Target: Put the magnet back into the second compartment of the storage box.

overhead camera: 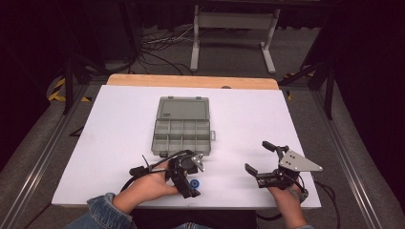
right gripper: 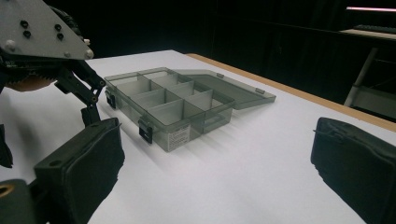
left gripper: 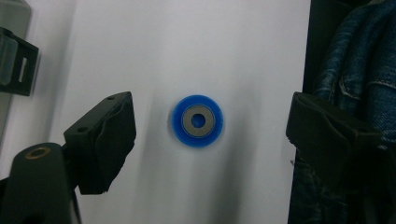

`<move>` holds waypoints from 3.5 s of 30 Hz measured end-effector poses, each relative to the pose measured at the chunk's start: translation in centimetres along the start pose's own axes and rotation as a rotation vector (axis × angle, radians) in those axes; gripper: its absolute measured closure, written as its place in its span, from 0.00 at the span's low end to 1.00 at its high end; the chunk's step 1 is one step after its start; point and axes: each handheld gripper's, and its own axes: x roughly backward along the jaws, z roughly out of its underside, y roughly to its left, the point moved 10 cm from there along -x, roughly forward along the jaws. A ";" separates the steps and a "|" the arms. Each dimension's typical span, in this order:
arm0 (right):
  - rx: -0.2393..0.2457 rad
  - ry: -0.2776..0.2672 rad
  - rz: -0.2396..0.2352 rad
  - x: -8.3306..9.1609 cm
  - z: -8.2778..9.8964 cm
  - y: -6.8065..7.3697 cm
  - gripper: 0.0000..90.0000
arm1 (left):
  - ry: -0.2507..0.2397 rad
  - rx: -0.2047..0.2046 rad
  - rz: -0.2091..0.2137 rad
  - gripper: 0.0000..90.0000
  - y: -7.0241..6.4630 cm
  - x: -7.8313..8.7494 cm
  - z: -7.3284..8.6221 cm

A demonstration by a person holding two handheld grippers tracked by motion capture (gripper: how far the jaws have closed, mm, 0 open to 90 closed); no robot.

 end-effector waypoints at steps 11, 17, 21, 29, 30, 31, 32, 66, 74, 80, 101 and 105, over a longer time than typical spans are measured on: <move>0.003 0.008 0.002 0.0 0.1 0.0 0.03 | 0.029 -0.007 -0.026 0.29 0.3 -0.6 0.4; 0.003 0.008 -0.001 0.0 0.1 0.0 0.03 | 0.032 -0.022 -0.033 0.41 0.4 -0.6 0.4; 0.003 0.009 -0.002 0.0 0.1 0.1 0.03 | 0.036 -0.026 -0.026 0.50 0.1 -0.6 0.4; 0.005 0.009 -0.005 0.0 0.1 0.1 0.03 | 0.049 -0.034 -0.059 0.64 0.3 -0.7 0.5; 0.004 0.008 -0.007 0.0 0.1 0.1 0.03 | 0.050 -0.037 -0.066 0.67 0.4 -0.6 0.5; 0.006 0.008 -0.007 -0.1 0.1 0.1 0.03 | 0.050 -0.036 -0.067 0.68 0.4 -0.6 0.5; 0.007 0.009 -0.006 -0.1 0.1 0.2 0.03 | 0.051 -0.038 -0.071 0.69 0.4 -0.6 0.5; 0.006 0.015 -0.007 -0.1 0.2 0.2 0.03 | -0.066 -0.076 -0.101 0.69 -0.9 4.2 -1.6; 0.005 0.015 -0.008 -0.1 0.2 0.2 0.03 | -0.087 -0.097 -0.109 0.69 -1.4 5.5 -2.1; 0.005 0.017 -0.006 -0.1 0.2 0.1 0.03 | -0.105 -0.095 -0.123 0.69 -1.4 6.4 -2.4; -0.002 0.018 -0.006 -0.1 0.2 0.1 0.03 | -0.170 -0.023 -0.195 0.69 2.7 10.3 -2.3; -0.003 0.018 -0.007 -0.2 0.2 0.1 0.03 | -0.174 -0.005 -0.202 0.69 3.5 10.7 -2.1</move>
